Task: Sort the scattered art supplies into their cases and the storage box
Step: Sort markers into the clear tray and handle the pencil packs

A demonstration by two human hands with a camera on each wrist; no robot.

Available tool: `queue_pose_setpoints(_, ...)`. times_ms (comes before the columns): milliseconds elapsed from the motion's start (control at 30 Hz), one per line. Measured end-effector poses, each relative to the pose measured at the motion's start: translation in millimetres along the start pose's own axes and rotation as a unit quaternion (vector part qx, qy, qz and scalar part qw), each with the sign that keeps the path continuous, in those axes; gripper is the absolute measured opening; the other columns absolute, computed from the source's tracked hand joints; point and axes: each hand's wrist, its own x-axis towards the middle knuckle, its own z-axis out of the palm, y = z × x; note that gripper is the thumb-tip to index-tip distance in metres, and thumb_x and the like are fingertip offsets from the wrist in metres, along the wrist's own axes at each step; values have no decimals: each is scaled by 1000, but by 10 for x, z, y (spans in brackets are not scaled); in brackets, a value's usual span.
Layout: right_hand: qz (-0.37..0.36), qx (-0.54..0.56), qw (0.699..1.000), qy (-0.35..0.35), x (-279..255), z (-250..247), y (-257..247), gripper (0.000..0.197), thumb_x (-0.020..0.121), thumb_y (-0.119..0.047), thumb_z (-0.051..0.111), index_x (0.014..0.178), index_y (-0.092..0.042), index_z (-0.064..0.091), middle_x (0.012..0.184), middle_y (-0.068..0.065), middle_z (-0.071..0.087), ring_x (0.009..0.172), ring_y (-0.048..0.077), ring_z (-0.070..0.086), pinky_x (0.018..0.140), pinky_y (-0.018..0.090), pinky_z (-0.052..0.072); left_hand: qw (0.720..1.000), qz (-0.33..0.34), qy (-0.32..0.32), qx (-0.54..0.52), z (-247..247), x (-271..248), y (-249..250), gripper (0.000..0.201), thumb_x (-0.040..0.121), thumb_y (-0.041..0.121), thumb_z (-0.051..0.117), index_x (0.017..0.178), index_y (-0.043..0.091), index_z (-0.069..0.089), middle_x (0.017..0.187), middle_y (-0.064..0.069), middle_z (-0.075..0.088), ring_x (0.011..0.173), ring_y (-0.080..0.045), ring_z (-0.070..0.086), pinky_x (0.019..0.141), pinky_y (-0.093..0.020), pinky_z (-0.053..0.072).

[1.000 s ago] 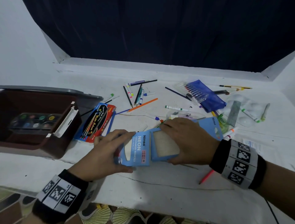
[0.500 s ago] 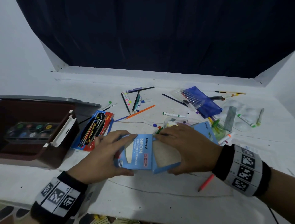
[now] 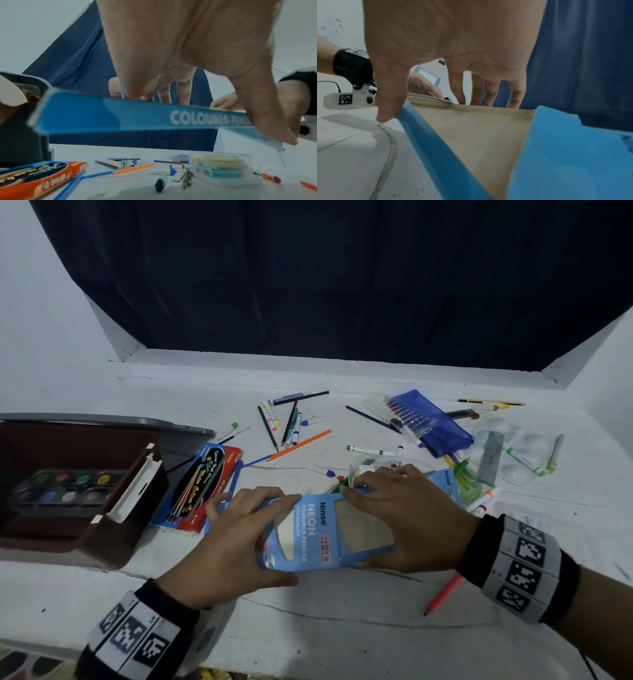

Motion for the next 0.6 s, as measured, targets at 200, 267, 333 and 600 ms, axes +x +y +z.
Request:
queue_pose_setpoints(200,17,-41,999,16,-25,-43,-17,94,67,-78,50,142,-21,45,131,3,51,116,23,51,92,48,43,1000,-14,14,13,4,0,-25,105,56,82,66,148,53,22,142,28,31,135,13,18,113,-42,11)
queue_pose_setpoints(267,29,-55,998,25,-29,-73,-25,97,65,-78,51,140,-17,47,127,5,53,112,25,53,88,48,44,999,-31,25,17,-5,-2,-23,107,56,83,67,149,51,24,144,25,32,138,5,23,113,-47,11)
queue_pose_setpoints(333,32,-61,997,29,-38,-103,-21,98,64,-77,51,140,-17,47,127,5,53,111,25,53,87,49,45,999,-35,25,13,-26,-4,-18,108,55,83,66,149,53,21,145,27,30,139,6,20,114,-45,9)
queue_pose_setpoints(600,28,-36,998,34,-98,-117,25,97,67,-82,50,143,-22,43,132,2,50,117,22,51,97,47,43,999,-30,13,-19,-64,-2,1,105,54,82,68,145,59,22,142,37,23,137,14,15,114,-38,10)
